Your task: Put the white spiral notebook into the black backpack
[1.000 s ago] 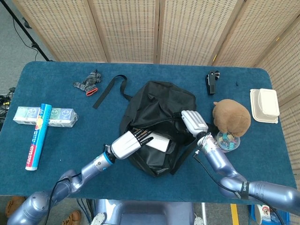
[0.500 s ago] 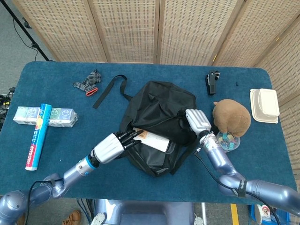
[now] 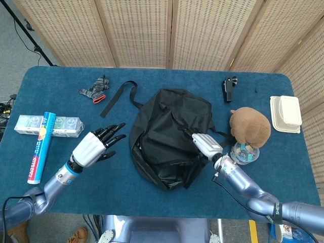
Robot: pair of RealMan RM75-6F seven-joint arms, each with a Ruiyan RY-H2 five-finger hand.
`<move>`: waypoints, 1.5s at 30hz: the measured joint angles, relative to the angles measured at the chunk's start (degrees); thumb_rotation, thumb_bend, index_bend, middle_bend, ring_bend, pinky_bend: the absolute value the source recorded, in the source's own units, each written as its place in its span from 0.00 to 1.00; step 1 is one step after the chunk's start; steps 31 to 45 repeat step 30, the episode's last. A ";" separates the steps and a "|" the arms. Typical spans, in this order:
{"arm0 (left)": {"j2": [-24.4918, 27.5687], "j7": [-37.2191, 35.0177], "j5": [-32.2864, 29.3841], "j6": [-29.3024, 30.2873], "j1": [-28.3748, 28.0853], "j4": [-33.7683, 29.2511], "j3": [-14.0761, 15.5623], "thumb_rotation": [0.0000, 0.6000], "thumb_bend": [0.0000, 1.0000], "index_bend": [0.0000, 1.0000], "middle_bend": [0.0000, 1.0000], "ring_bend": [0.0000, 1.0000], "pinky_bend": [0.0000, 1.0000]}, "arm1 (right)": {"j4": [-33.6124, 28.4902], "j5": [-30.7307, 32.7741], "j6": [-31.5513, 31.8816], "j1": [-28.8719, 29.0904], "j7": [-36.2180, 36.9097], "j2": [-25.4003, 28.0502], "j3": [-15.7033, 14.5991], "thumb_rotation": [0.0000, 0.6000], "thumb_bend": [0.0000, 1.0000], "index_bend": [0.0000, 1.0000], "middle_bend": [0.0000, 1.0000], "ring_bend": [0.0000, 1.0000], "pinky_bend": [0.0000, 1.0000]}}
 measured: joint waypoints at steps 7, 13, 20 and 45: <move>1.94 -3.10 -3.90 0.67 3.74 1.12 -1.65 1.00 0.10 0.30 0.11 0.22 0.53 | -3.48 -8.76 2.60 -4.07 2.50 3.73 -0.92 1.00 0.00 0.00 0.00 0.00 0.00; 5.23 -4.42 -10.26 -2.22 8.21 -1.58 -3.25 1.00 0.08 0.11 0.00 0.06 0.13 | -2.14 -23.28 12.74 -10.96 5.11 5.98 -3.82 1.00 0.00 0.00 0.00 0.00 0.00; 10.96 -2.75 -15.87 -5.57 12.88 -11.81 -4.19 1.00 0.05 0.00 0.00 0.00 0.01 | 12.62 -35.32 28.66 -19.27 8.11 5.09 -8.57 1.00 0.00 0.00 0.00 0.00 0.00; 20.54 0.92 -24.98 -8.12 20.43 -31.24 -4.60 1.00 0.02 0.00 0.00 0.00 0.00 | 30.03 -34.84 38.52 -30.52 9.62 1.67 -12.61 1.00 0.00 0.00 0.00 0.00 0.00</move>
